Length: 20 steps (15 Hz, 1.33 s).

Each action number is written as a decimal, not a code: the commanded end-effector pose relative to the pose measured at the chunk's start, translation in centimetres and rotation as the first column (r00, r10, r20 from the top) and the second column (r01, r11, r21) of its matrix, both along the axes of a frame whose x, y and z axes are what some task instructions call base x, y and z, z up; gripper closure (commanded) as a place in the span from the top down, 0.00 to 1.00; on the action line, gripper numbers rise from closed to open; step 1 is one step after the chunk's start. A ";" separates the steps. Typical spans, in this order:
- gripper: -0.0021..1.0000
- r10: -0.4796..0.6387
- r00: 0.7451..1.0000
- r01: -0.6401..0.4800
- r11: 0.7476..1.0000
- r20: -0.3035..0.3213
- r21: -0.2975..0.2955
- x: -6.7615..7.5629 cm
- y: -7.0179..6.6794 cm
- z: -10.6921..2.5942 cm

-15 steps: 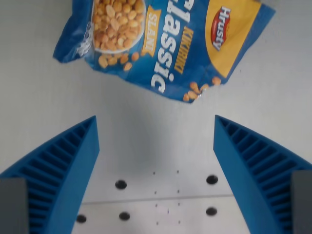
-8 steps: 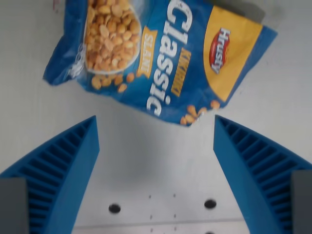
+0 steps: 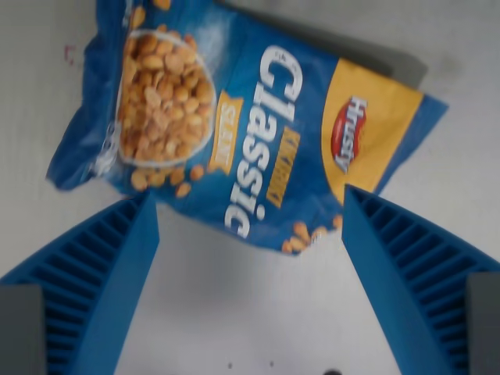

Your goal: Move above the blue bag

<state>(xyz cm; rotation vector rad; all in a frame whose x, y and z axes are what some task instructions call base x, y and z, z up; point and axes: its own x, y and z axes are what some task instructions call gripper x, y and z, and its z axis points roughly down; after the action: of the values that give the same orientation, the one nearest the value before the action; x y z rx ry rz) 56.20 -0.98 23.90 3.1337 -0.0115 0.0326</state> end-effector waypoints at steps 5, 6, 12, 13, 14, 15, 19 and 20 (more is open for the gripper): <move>1.00 0.035 0.999 -0.035 0.999 0.000 0.011 1.7 -0.8 -1.9; 1.00 0.036 0.999 -0.036 0.999 -0.001 0.012 1.9 -0.9 -2.2; 1.00 0.038 0.999 -0.037 0.999 -0.008 0.018 2.8 -1.2 -3.4; 1.00 0.037 0.999 -0.037 0.999 -0.006 0.019 2.8 -1.2 -3.5; 1.00 0.035 0.999 -0.035 0.999 -0.003 0.020 2.9 -1.2 -3.6; 1.00 0.034 0.999 -0.034 0.999 -0.001 0.021 2.9 -1.2 -3.7; 1.00 0.030 1.000 -0.031 0.999 0.004 0.022 2.9 -1.3 -3.9; 1.00 0.030 1.000 -0.030 0.999 0.005 0.022 2.9 -1.3 -3.9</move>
<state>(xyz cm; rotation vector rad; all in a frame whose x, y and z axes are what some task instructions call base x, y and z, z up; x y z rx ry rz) 58.58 -1.92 20.06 3.1269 0.0125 0.0376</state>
